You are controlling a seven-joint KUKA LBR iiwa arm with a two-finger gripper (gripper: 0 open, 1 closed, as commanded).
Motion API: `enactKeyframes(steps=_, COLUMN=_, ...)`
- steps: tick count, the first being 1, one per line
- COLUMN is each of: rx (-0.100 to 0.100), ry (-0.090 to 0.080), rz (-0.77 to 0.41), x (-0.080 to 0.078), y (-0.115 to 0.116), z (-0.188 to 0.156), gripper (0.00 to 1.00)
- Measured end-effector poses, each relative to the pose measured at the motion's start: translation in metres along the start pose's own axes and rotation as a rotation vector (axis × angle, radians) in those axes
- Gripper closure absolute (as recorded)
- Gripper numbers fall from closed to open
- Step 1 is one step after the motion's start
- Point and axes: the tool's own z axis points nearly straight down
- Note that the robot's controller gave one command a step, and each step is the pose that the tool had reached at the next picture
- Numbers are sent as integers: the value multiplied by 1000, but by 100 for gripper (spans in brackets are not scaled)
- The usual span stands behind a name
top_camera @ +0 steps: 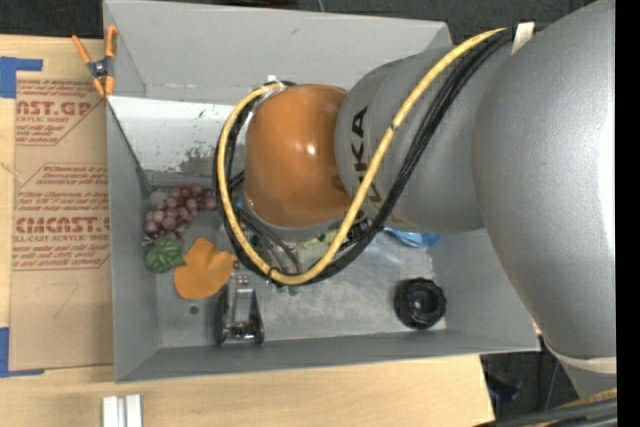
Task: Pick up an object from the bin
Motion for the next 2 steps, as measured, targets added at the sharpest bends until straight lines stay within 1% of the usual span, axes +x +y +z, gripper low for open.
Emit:
enactKeyframes(steps=1, rx=0, ry=0, rz=0, x=0, y=0, z=0, gripper=0)
enactKeyframes(steps=2, rx=1, ry=1, rz=-170, x=-1, y=-4, z=39, gripper=0)
